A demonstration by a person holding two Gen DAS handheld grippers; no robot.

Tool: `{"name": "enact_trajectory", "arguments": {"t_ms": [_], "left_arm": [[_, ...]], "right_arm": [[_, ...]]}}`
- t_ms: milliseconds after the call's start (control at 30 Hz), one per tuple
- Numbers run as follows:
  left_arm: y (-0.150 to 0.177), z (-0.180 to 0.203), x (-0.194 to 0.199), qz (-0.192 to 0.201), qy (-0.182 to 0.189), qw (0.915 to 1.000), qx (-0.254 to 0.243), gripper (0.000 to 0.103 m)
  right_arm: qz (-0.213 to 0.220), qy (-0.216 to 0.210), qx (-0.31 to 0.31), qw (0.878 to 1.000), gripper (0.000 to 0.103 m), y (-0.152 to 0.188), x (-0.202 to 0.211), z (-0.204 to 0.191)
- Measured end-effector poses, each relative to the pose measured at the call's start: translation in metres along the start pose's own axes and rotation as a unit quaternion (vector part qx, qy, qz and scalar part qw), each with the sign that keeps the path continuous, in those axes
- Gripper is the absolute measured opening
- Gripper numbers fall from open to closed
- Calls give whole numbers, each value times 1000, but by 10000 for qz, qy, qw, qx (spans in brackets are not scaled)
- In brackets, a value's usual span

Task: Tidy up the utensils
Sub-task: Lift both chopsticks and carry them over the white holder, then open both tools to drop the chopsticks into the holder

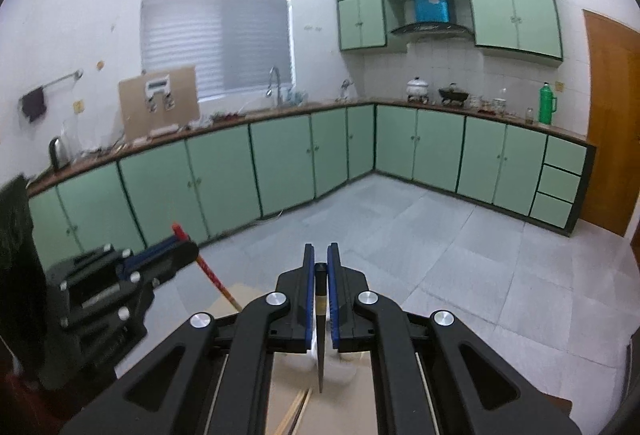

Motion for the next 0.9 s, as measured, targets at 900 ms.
{"name": "enact_trajectory", "arguments": {"t_ms": [900], "left_arm": [[72, -30, -89, -926, -206, 9954, 138, 20]], "right_arm": [[-580, 468, -458, 9962, 27, 76, -80, 52]]}}
Point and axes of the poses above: each gripper's, at about its wrist camera, not at the fingertips, and x roughly against the way its jaws point, z to its right, y to its underside, the point moved 4 cm from there along -x, roughly the way its jaws point, and after that the axes turned 10 degrees about z, right-handed, at the moved point
